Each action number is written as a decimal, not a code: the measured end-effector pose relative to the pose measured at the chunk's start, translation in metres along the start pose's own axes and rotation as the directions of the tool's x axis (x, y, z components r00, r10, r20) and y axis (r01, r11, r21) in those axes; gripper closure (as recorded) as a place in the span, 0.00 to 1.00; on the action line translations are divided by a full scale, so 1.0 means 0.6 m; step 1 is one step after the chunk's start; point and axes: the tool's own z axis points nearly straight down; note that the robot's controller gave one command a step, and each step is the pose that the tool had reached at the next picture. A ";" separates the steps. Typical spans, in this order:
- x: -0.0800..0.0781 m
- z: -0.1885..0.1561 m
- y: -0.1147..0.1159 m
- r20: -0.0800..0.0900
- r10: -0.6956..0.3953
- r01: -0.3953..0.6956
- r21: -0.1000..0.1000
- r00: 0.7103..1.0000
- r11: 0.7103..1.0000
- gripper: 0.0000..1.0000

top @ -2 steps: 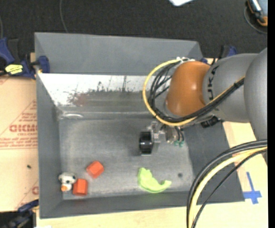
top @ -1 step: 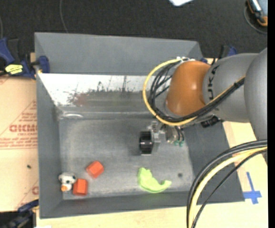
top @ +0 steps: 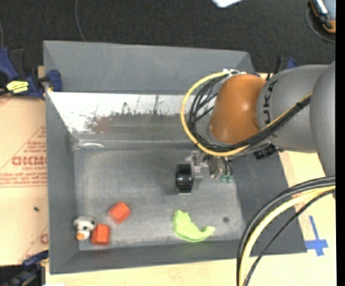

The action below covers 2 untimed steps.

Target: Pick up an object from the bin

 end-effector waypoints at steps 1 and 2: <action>-0.002 -0.013 0.000 0.004 0.000 0.000 0.000 1.000 1.000 1.00; -0.003 -0.020 0.000 0.006 0.000 0.000 0.000 1.000 1.000 1.00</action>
Offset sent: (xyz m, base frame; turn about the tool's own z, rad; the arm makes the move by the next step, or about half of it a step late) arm -0.0001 0.0001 0.0109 0.0000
